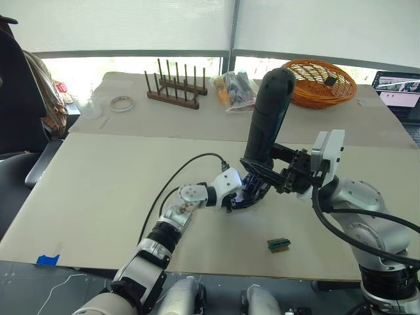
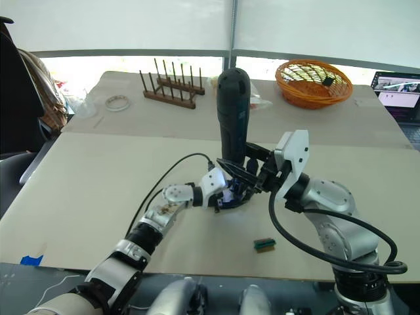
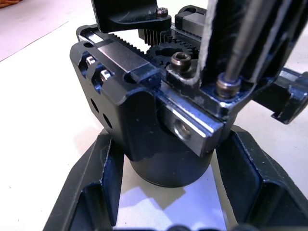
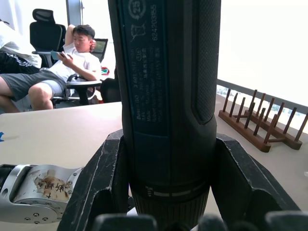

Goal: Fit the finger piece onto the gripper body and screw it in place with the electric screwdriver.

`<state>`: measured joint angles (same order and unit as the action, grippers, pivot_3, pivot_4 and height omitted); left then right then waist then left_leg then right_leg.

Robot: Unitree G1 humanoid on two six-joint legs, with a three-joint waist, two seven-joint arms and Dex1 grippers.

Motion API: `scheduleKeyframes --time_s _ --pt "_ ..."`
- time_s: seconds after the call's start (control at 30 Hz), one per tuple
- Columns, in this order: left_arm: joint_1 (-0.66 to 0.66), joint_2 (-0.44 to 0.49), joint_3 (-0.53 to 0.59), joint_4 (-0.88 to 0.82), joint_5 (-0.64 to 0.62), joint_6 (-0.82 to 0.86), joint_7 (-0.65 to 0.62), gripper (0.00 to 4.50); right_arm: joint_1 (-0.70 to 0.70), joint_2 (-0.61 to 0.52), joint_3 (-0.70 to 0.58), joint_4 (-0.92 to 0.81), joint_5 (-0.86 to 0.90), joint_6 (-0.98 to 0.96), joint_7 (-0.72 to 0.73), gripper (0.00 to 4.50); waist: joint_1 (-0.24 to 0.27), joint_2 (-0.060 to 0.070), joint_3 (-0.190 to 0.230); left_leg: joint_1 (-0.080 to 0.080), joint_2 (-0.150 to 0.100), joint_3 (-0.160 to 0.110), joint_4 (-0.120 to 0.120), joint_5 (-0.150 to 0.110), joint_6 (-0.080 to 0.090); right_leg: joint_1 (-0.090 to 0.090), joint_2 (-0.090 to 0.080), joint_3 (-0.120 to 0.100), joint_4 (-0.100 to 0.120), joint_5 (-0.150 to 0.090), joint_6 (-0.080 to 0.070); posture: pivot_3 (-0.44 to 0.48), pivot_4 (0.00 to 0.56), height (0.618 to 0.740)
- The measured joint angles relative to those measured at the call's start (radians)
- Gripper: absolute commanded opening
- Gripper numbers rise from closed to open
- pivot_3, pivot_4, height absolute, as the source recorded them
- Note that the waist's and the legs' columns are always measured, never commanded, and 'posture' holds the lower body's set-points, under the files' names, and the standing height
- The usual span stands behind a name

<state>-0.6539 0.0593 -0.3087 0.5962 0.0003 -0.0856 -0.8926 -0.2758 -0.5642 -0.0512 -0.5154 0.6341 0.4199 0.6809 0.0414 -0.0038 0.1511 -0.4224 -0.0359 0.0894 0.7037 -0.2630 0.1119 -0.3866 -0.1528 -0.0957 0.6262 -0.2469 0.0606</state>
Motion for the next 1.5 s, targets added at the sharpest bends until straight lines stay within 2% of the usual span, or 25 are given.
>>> scheduleKeyframes --time_s 0.5,0.73,0.97,1.03,1.1,1.13,1.23,1.33,1.43,1.5 --pt "-0.001 0.001 0.000 0.000 0.000 0.000 0.000 2.28 -0.019 -0.017 -0.017 -0.015 0.008 0.005 -0.008 1.96 -0.001 0.000 0.000 -0.001 0.000 0.000 0.000 0.000 0.000 -0.001 0.000 0.000 0.000 0.000 0.000 0.000 0.150 0.740" --pt "-0.017 -0.004 0.002 0.013 -0.002 -0.006 -0.001 2.28 -0.142 -0.033 -0.079 -0.081 0.193 0.122 -0.058 1.96 -0.001 0.000 0.001 -0.008 0.000 0.000 -0.002 0.004 0.006 -0.003 0.000 -0.002 0.000 0.000 0.000 0.000 0.150 0.740" --pt "-0.034 -0.009 0.005 0.050 -0.001 -0.024 0.004 2.28 -0.120 -0.038 -0.089 -0.105 0.240 0.136 -0.062 1.96 -0.001 0.000 0.001 -0.007 0.000 0.001 -0.001 0.004 0.006 -0.002 0.000 -0.002 -0.001 0.000 0.000 0.000 0.150 0.740" --pt "-0.038 -0.010 0.010 0.050 -0.007 -0.012 -0.009 3.31 -0.112 -0.040 -0.090 -0.109 0.260 0.152 -0.076 1.96 -0.001 0.000 0.001 -0.008 0.000 0.001 -0.002 0.004 0.006 -0.003 0.000 -0.002 -0.001 0.000 0.000 0.000 0.150 0.740" --pt "-0.043 -0.005 0.017 0.049 -0.016 0.008 -0.027 4.13 -0.104 -0.049 -0.091 -0.113 0.284 0.163 -0.082 1.96 -0.001 0.000 0.001 -0.008 0.000 0.001 -0.002 0.004 0.006 -0.003 0.000 -0.002 -0.001 0.000 0.000 0.000 0.150 0.740" --pt "-0.045 0.007 0.022 0.042 -0.031 0.031 -0.051 4.38 -0.098 -0.059 -0.100 -0.120 0.302 0.177 -0.088 1.96 -0.002 0.000 0.001 -0.008 0.000 0.001 -0.002 0.004 0.006 -0.003 0.000 -0.002 -0.001 0.000 0.000 0.000 0.150 0.740" --pt "-0.046 0.064 0.027 -0.032 -0.074 0.089 -0.138 4.50 -0.087 -0.096 -0.157 -0.131 0.392 0.212 -0.119 1.96 -0.005 0.000 0.001 -0.008 0.000 0.001 -0.002 0.004 0.006 -0.003 0.000 -0.003 -0.001 0.000 0.000 0.000 0.150 0.740" --pt "-0.044 0.156 0.041 -0.148 -0.125 0.115 -0.242 4.50 -0.056 -0.154 -0.248 -0.134 0.573 0.264 -0.179 1.96 -0.006 0.000 0.001 -0.008 0.001 0.001 -0.002 0.004 0.005 -0.003 0.000 -0.002 -0.002 0.000 0.000 0.000 0.150 0.740" --pt "-0.008 0.296 0.067 -0.314 -0.212 0.193 -0.383 4.50 0.022 -0.264 -0.355 -0.122 0.818 0.328 -0.221 1.96 -0.010 0.000 0.001 -0.006 0.001 0.000 -0.004 0.004 0.005 -0.001 0.000 -0.002 -0.003 0.000 0.000 0.000 0.150 0.740" --pt "0.017 0.368 0.078 -0.377 -0.249 0.253 -0.435 4.50 0.071 -0.324 -0.407 -0.092 0.917 0.368 -0.233 1.96 -0.012 0.000 0.001 -0.006 0.001 0.000 -0.004 0.004 0.005 -0.001 0.000 -0.002 -0.003 0.000 0.000 0.000 0.150 0.740"
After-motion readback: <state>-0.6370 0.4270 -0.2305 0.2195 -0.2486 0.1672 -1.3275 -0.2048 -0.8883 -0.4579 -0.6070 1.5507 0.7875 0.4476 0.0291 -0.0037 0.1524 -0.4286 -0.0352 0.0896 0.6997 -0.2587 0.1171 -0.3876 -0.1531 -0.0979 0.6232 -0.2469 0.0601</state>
